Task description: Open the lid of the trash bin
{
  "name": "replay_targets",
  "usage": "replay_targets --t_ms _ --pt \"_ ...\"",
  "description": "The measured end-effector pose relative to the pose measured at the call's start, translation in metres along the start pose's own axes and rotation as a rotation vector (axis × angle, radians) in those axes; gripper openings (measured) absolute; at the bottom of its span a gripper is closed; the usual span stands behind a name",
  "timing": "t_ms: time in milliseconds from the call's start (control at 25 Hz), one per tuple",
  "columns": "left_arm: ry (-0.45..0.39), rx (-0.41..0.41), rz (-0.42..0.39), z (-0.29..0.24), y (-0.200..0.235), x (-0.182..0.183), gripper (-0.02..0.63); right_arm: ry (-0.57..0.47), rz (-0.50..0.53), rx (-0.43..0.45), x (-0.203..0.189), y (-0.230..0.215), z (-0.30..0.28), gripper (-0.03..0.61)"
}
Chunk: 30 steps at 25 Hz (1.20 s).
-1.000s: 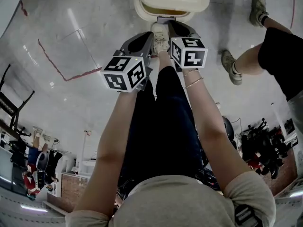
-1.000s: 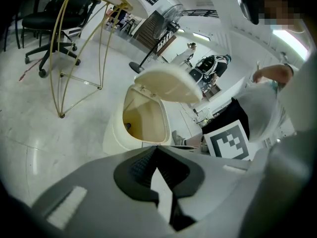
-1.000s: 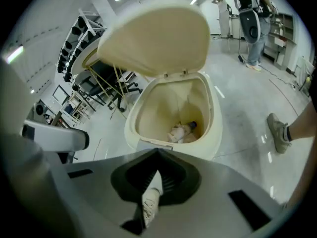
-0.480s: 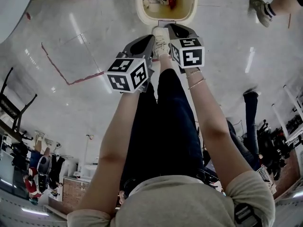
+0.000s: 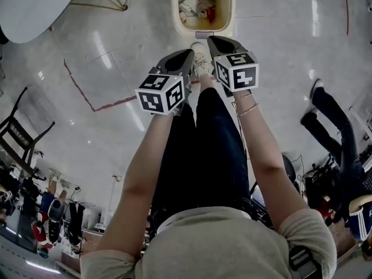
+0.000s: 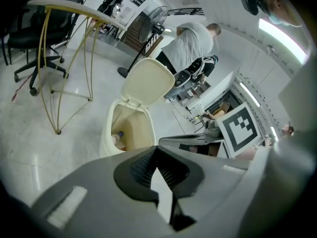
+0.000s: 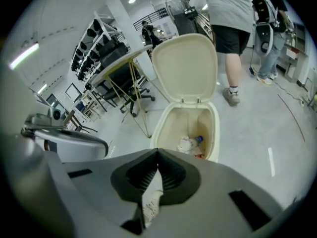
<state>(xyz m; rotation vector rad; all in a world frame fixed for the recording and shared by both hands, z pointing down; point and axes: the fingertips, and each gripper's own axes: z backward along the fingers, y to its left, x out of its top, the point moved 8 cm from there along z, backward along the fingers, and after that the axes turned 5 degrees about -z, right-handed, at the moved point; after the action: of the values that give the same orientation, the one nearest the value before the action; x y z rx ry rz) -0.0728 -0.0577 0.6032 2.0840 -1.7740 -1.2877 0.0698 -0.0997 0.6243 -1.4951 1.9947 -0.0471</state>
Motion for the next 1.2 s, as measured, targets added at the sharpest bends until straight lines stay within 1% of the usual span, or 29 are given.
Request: replay_targets --t_ms 240,360,480,560,760,920,1200 --pt "-0.039 -0.009 -0.024 0.037 -0.027 0.027 0.009 -0.065 0.014 -0.008 0.020 0.025 0.057 0.008" --pt "-0.048 -0.022 -0.066 0.055 -0.044 0.040 0.009 -0.108 0.032 -0.018 0.033 0.036 0.085 0.008" --pt "-0.061 -0.040 -0.103 0.076 -0.062 0.052 0.009 -0.162 0.017 -0.025 0.045 0.048 0.111 0.007" --pt "-0.080 -0.055 -0.133 0.093 -0.076 0.060 0.009 -0.178 0.025 -0.032 0.048 0.059 0.123 0.008" --pt "-0.140 -0.087 -0.198 0.129 -0.106 0.084 0.009 -0.200 0.106 -0.011 0.060 0.095 0.149 0.008" --pt "-0.159 -0.121 -0.248 0.147 -0.125 0.097 0.009 -0.223 0.192 0.007 0.071 0.121 0.171 0.007" --pt "-0.183 -0.131 -0.295 0.175 -0.144 0.106 0.009 -0.300 0.253 0.044 0.081 0.152 0.216 0.006"
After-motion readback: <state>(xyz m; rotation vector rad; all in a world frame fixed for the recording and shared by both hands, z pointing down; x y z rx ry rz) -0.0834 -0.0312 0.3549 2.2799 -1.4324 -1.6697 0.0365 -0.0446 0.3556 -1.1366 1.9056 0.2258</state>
